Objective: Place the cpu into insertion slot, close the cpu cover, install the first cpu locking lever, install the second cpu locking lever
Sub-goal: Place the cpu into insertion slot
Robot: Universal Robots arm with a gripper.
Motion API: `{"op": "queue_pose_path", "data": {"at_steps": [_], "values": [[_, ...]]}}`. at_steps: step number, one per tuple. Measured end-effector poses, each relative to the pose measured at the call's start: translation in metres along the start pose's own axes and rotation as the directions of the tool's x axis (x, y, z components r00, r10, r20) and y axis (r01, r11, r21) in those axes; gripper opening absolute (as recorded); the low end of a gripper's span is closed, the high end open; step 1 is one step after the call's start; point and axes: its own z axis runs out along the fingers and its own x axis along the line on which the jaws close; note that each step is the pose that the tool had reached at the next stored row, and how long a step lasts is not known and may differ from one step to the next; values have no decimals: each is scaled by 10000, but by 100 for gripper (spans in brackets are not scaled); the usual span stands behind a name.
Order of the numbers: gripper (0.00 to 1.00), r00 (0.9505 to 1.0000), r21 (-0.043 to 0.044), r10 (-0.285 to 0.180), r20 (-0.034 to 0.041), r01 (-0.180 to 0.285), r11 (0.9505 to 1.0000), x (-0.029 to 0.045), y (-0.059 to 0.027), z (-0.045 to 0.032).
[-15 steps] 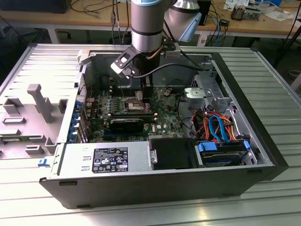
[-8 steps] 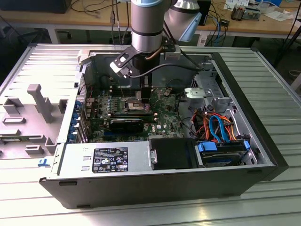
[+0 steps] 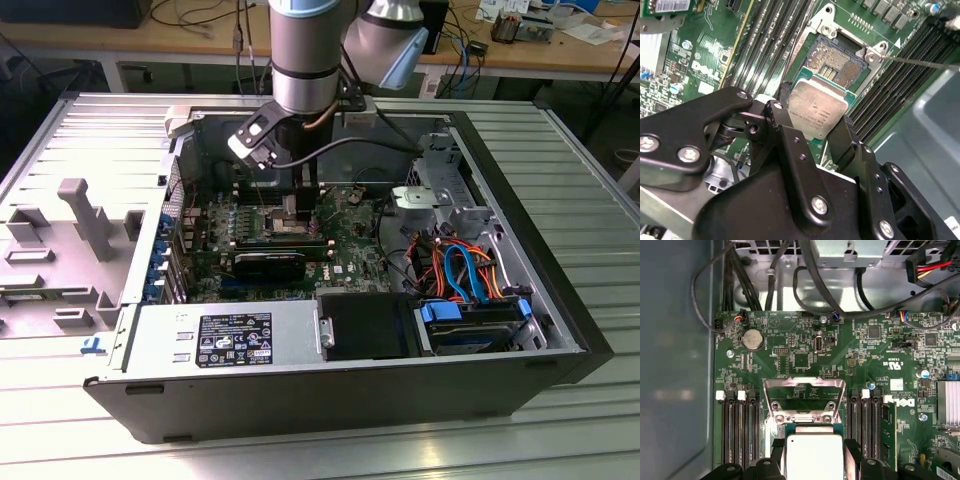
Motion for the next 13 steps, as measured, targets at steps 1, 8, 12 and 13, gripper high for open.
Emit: {"op": "queue_pose_path", "data": {"at_steps": [1, 8, 12, 13], "values": [[54, 10000, 1, -4, 1, 4, 10000, 0, 0, 0], [54, 10000, -1, -2, -4, 2, 10000, 0, -10, 6], [54, 10000, -1, -3, -4, 3, 10000, 2, -33, 44], [54, 10000, -1, -3, -3, 3, 10000, 2, -38, 59]]}}
